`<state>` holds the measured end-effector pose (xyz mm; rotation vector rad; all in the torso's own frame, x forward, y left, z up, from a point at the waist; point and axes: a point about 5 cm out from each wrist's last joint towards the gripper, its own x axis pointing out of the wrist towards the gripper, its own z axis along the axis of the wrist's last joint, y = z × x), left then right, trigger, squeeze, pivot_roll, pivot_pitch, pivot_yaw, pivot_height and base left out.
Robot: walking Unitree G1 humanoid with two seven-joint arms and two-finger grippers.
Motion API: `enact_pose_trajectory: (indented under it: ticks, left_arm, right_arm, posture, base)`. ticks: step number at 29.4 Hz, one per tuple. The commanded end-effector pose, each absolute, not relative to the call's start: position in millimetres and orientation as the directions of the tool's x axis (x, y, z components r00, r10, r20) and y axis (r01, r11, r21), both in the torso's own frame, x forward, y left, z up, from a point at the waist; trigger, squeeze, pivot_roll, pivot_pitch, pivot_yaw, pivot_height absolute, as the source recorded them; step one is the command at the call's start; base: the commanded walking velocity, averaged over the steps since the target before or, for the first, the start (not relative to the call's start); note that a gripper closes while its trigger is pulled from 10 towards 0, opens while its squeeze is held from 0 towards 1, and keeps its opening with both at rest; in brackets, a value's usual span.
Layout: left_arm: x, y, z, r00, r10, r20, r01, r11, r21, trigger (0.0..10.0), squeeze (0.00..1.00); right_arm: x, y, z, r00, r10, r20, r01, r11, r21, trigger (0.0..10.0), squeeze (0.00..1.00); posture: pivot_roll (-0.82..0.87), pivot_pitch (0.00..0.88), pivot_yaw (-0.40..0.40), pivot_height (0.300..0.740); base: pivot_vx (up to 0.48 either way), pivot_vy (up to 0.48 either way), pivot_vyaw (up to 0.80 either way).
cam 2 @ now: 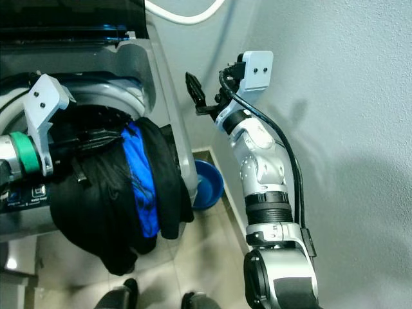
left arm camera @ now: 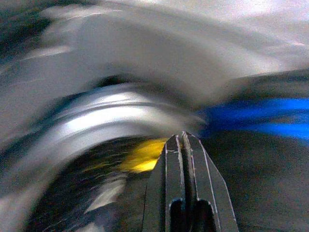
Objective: Clothes washing
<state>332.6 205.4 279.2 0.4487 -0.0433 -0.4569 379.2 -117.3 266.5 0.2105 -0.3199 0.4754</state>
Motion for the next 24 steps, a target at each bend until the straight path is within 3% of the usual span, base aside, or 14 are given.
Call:
enact_pose_trajectory:
  ticks: [1, 7, 8, 9, 10, 11, 12, 15, 17, 19, 23, 24]
  left_arm:
    - [339, 222, 290, 0.944, -0.328, 0.035, 0.276, 0.843, 0.462, 10.0, 0.00]
    - [343, 240, 322, 0.955, -0.217, 0.202, 0.093, 0.865, 0.493, 10.0, 0.00]
    - [345, 251, 333, 0.958, -0.138, 0.252, -0.017, 0.849, 0.529, 10.0, 0.00]
    - [345, 251, 333, 0.958, -0.138, 0.252, -0.017, 0.849, 0.529, 10.0, 0.00]
    - [345, 268, 345, 0.950, -0.022, 0.313, -0.160, 0.824, 0.544, 10.0, 0.00]
    - [345, 268, 345, 0.950, -0.022, 0.313, -0.160, 0.824, 0.544, 10.0, 0.00]
    - [344, 282, 355, 0.935, 0.059, 0.349, -0.256, 0.794, 0.551, 10.0, 0.00]
    - [344, 289, 360, 0.926, 0.091, 0.366, -0.295, 0.778, 0.554, 10.0, 0.00]
    - [339, 268, 358, 0.946, -0.123, 0.301, -0.089, 0.793, 0.603, 10.0, 0.00]
    - [323, 242, 353, 0.907, -0.366, 0.209, 0.155, 0.751, 0.642, 10.0, 0.00]
    - [306, 228, 351, 0.853, -0.500, 0.151, 0.298, 0.703, 0.646, 10.0, 0.00]
    - [282, 211, 350, 0.763, -0.641, 0.082, 0.464, 0.632, 0.621, 10.0, 0.00]
  right_arm:
    - [379, -121, 266, 0.845, 0.402, 0.353, -0.472, 0.871, 0.135, 10.0, 0.00]
    - [379, -119, 267, 0.842, 0.405, 0.355, -0.475, 0.869, 0.135, 10.0, 0.00]
    - [379, -119, 267, 0.842, 0.406, 0.355, -0.476, 0.869, 0.136, 10.0, 0.00]
    - [379, -119, 267, 0.842, 0.406, 0.355, -0.476, 0.869, 0.136, 10.0, 0.00]
    - [379, -119, 267, 0.842, 0.406, 0.355, -0.477, 0.868, 0.137, 10.0, 0.00]
    - [379, -119, 267, 0.842, 0.406, 0.355, -0.477, 0.868, 0.137, 10.0, 0.00]
    - [379, -119, 267, 0.842, 0.406, 0.355, -0.477, 0.868, 0.136, 10.0, 0.00]
    - [378, -119, 266, 0.842, 0.406, 0.355, -0.477, 0.868, 0.136, 10.0, 0.00]
    - [378, -119, 267, 0.839, 0.412, 0.356, -0.479, 0.869, 0.124, 10.0, 0.00]
    - [376, -118, 266, 0.830, 0.427, 0.358, -0.491, 0.864, 0.108, 10.0, 0.00]
    - [375, -116, 266, 0.822, 0.441, 0.360, -0.505, 0.857, 0.101, 10.0, 0.00]
    - [373, -113, 265, 0.811, 0.459, 0.363, -0.523, 0.847, 0.097, 10.0, 0.00]
  posture:
    - [0.11, 0.135, -0.027, 0.740]
    - [0.11, 0.136, -0.027, 0.740]
    - [0.11, 0.137, -0.026, 0.740]
    - [0.11, 0.137, -0.026, 0.740]
    - [0.11, 0.138, -0.026, 0.740]
    - [0.11, 0.138, -0.026, 0.740]
    - [0.11, 0.139, -0.026, 0.740]
    - [0.11, 0.141, -0.026, 0.740]
    - [0.11, 0.142, -0.026, 0.740]
    - [0.11, 0.145, -0.024, 0.740]
    - [0.12, 0.146, -0.024, 0.740]
    - [0.13, 0.148, -0.024, 0.740]
  base:
    - [0.000, 0.000, 0.00]
    - [0.000, 0.000, 0.00]
    - [0.000, 0.000, 0.00]
    - [0.000, 0.000, 0.00]
    - [0.000, 0.000, 0.00]
    - [0.000, 0.000, 0.00]
    - [0.000, 0.000, 0.00]
    - [0.000, 0.000, 0.00]
    - [0.000, 0.000, 0.00]
    - [0.000, 0.000, 0.00]
    - [0.000, 0.000, 0.00]
    - [0.000, 0.000, 0.00]
